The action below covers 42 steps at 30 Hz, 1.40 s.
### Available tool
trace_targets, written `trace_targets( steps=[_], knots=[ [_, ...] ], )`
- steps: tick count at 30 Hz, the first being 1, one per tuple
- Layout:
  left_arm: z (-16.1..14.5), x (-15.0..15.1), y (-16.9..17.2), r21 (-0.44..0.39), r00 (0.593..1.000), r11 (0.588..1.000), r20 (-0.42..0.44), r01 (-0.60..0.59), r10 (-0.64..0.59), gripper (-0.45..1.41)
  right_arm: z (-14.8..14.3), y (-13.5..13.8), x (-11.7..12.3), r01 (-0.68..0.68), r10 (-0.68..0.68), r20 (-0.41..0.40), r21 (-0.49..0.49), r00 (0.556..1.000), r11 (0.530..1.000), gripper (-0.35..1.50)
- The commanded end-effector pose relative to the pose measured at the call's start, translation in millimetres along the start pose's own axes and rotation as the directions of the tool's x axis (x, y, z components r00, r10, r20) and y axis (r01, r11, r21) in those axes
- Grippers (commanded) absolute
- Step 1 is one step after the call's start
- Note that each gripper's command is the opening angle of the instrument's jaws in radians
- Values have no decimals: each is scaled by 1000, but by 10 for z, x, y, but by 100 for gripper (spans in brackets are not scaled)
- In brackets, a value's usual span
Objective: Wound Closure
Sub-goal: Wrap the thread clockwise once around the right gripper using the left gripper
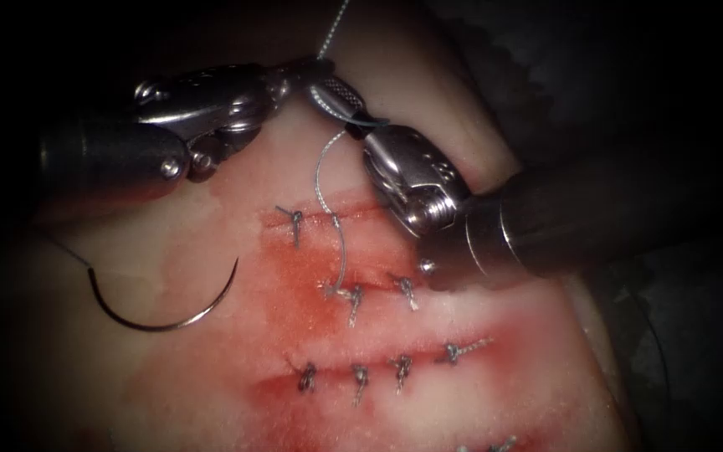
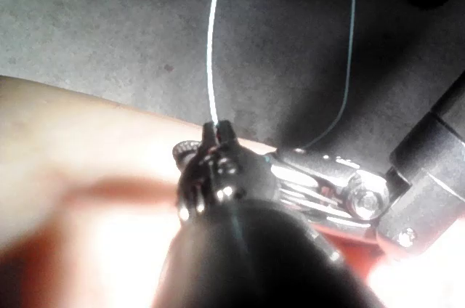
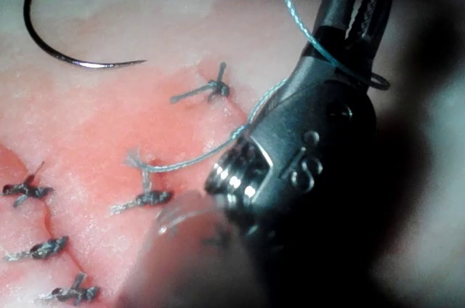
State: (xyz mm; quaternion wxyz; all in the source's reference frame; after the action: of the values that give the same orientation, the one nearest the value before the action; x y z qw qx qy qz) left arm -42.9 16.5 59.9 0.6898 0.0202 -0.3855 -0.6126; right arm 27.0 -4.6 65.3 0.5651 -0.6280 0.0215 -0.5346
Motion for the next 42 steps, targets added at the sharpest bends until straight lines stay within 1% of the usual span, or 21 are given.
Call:
trace_targets(
  steps=[1, 6, 8, 9, 10, 11, 12, 15, 16, 20, 22, 24, 25, 27, 31, 33, 35, 37, 38, 40, 42],
  knots=[
    [10, 0, 12, -35, 1000, 999, -21, -4, 4, -45, 2, 4, 0, -17, 17, 9, -9, 1000, 1000, 31],
    [10, 4, 42, -67, 1000, 998, -26, -8, 7, -45, -6, 4, -7, -26, 27, 12, -76, 1000, 997, 31],
    [14, 7, 48, -91, 1000, 996, -28, -5, 2, -45, -9, 6, -4, -7, 7, -3, -133, 1000, 991, 14],
    [16, 9, 50, -95, 1000, 996, -25, -3, 1, -45, -10, 7, -4, 4, -6, -10, -164, 1000, 987, 16],
    [18, 12, 51, -83, 1000, 997, -31, -3, 0, -45, -11, 8, -2, 24, -29, -22, -203, 999, 979, 29],
    [21, 20, 52, -36, 998, 999, -58, 19, -21, -45, -8, 11, 0, 37, -45, -27, -247, 999, 968, 54],
    [23, 29, 52, -29, 997, 999, -82, 14, -16, -45, -3, 13, 3, 40, -50, -27, -279, 998, 960, 51],
    [25, 38, 50, -31, 994, 999, -111, 22, -25, -45, 1, 15, 7, 51, -61, -29, -281, 998, 958, 44],
    [25, 40, 49, -29, 993, 999, -120, 21, -24, -45, 2, 15, 8, 53, -64, -30, -278, 997, 959, 49],
    [27, 49, 48, -34, 987, 999, -158, 28, -33, -45, 2, 12, 8, 86, -100, -38, -275, 994, 958, 44],
    [27, 54, 48, -28, 986, 999, -161, 31, -35, -45, 4, 10, 7, 93, -107, -37, -274, 994, 957, 27],
    [26, 54, 48, -28, 986, 999, -162, 36, -40, -45, 5, 8, 7, 124, -140, -42, -278, 989, 953, 26],
    [26, 51, 48, -28, 985, 999, -164, 43, -47, -45, 4, 8, 6, 121, -139, -42, -288, 989, 950, 27],
    [24, 45, 48, -25, 984, 998, -169, 50, -53, -45, 0, 7, 4, 129, -152, -45, -320, 987, 938, 76],
    [19, 47, 49, -26, 980, 997, -186, 70, -74, -45, 1, 5, 1, 171, -199, -46, -341, 979, 924, 81],
    [22, 53, 48, -16, 978, 997, -194, 70, -72, -45, 5, 6, 3, 193, -222, -43, -361, 974, 913, 76],
    [25, 58, 46, -13, 978, 997, -193, 75, -76, -45, 7, 8, 4, 198, -230, -40, -382, 972, 903, 61],
    [31, 62, 41, -11, 979, 997, -192, 73, -73, -45, 11, 11, 6, 210, -246, -36, -415, 969, 885, 61],
    [32, 63, 39, -11, 979, 997, -191, 72, -73, -45, 13, 13, 6, 202, -239, -35, -427, 970, 881, 34],
    [35, 67, 35, -7, 979, 997, -191, 72, -72, -45, 17, 15, 6, 200, -239, -33, -443, 970, 874, 15],
    [37, 70, 33, 0, 979, 998, -193, 70, -69, -45, 20, 17, 6, 184, -224, -33, -461, 974, 868, -23]
  ],
)
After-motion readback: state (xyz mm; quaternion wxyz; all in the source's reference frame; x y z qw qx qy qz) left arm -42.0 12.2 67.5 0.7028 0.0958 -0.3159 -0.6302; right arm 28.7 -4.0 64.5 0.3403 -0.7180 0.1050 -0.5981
